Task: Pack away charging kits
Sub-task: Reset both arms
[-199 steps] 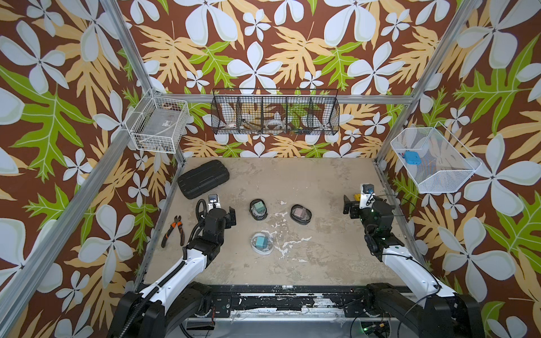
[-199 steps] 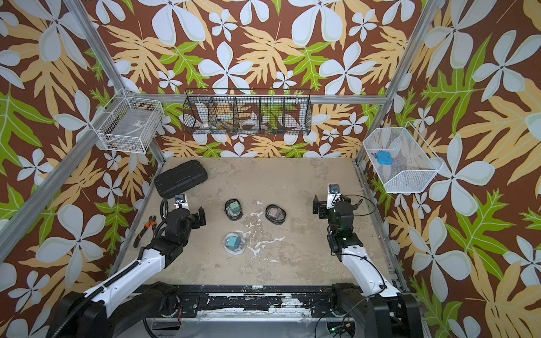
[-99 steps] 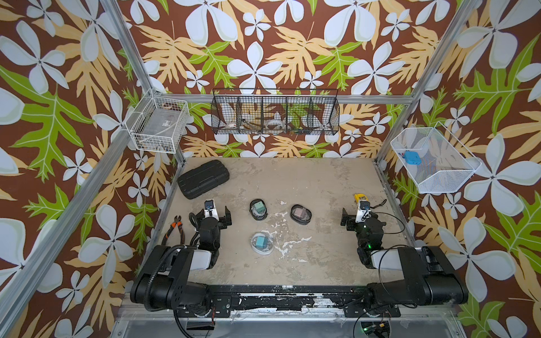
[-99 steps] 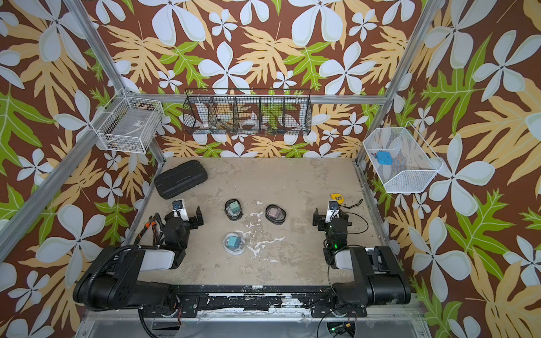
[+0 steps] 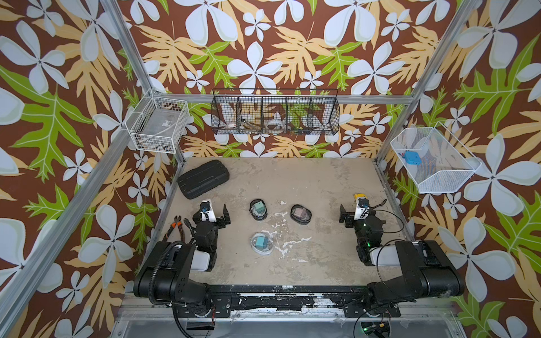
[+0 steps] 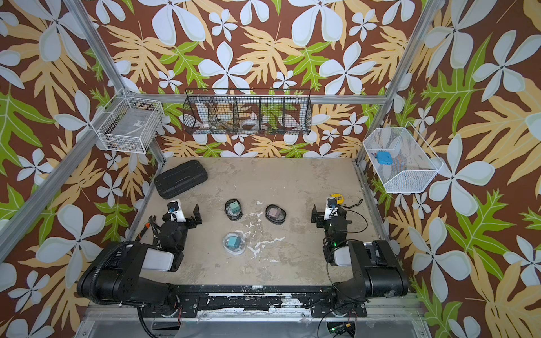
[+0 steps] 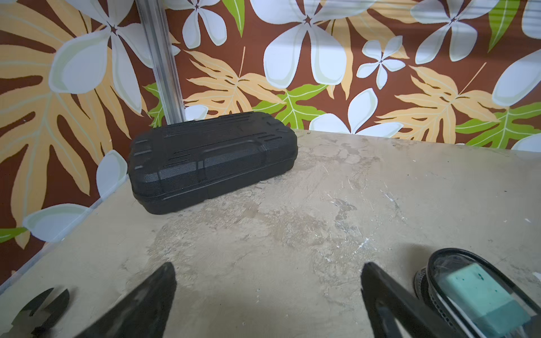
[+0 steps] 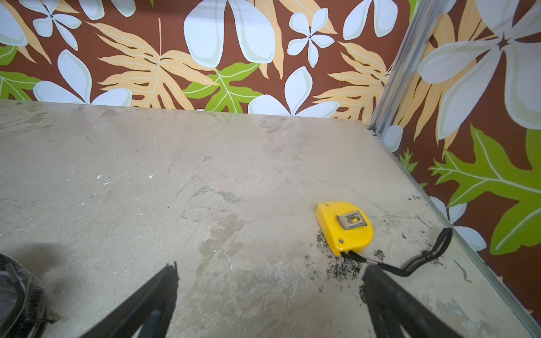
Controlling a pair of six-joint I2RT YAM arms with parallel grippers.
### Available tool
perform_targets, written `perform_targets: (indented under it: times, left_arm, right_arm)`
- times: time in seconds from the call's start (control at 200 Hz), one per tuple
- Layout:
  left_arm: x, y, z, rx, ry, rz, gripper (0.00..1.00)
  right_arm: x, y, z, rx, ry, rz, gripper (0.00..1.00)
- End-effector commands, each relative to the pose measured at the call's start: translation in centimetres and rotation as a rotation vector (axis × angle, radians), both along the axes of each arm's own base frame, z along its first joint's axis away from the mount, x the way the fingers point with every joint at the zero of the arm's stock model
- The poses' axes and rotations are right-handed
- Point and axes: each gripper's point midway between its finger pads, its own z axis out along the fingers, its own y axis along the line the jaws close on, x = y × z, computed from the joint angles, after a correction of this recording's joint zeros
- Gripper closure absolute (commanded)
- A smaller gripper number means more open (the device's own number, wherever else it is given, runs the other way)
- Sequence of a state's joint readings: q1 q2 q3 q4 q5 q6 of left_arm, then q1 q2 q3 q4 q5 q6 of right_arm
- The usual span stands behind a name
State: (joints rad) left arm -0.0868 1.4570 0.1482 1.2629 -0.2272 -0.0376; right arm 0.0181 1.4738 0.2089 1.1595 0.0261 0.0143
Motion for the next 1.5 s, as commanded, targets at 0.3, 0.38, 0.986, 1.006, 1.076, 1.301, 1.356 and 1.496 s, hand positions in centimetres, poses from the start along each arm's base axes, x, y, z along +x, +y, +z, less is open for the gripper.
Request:
perform_targets:
  times: [0.3, 0.38, 0.986, 1.006, 1.076, 1.301, 1.356, 1.496]
  left_arm:
    - [0.1, -0.1, 1.2, -0.010, -0.053, -0.004, 0.00]
    - [0.1, -0.1, 1.3, -0.011, -0.054, -0.004, 0.00]
    - [0.1, 0.0, 1.3, -0.010, -0.054, -0.003, 0.00]
    - [0.1, -0.1, 1.3, -0.011, -0.054, -0.004, 0.00]
    - [0.1, -0.1, 1.3, -0.011, -0.055, -0.005, 0.00]
    - [0.1, 0.0, 1.2, -0.010, -0.053, -0.002, 0.00]
    - [0.1, -0.1, 1.3, -0.011, -0.055, -0.004, 0.00]
    - [0.1, -0.1, 1.3, -0.011, -0.054, -0.004, 0.00]
  right_arm:
    - [0.4, 0.1, 0.6, -0.006, -0.024, 0.004, 0.00]
    - [0.2, 0.1, 0.8, -0.005, -0.031, 0.003, 0.00]
    - [-1.6, -0.3, 1.9, -0.001, -0.103, -0.013, 0.00]
    - [-2.1, -0.4, 2.1, 0.000, -0.123, -0.018, 0.00]
    - [-4.2, -1.0, 3.1, 0.013, -0.198, -0.057, 0.00]
    - [-1.8, -0.7, 1.8, 0.008, -0.110, -0.038, 0.00]
    - [-1.0, -0.2, 1.5, 0.002, -0.086, -0.012, 0.00]
    - [0.1, 0.2, 0.9, -0.005, -0.036, 0.018, 0.00]
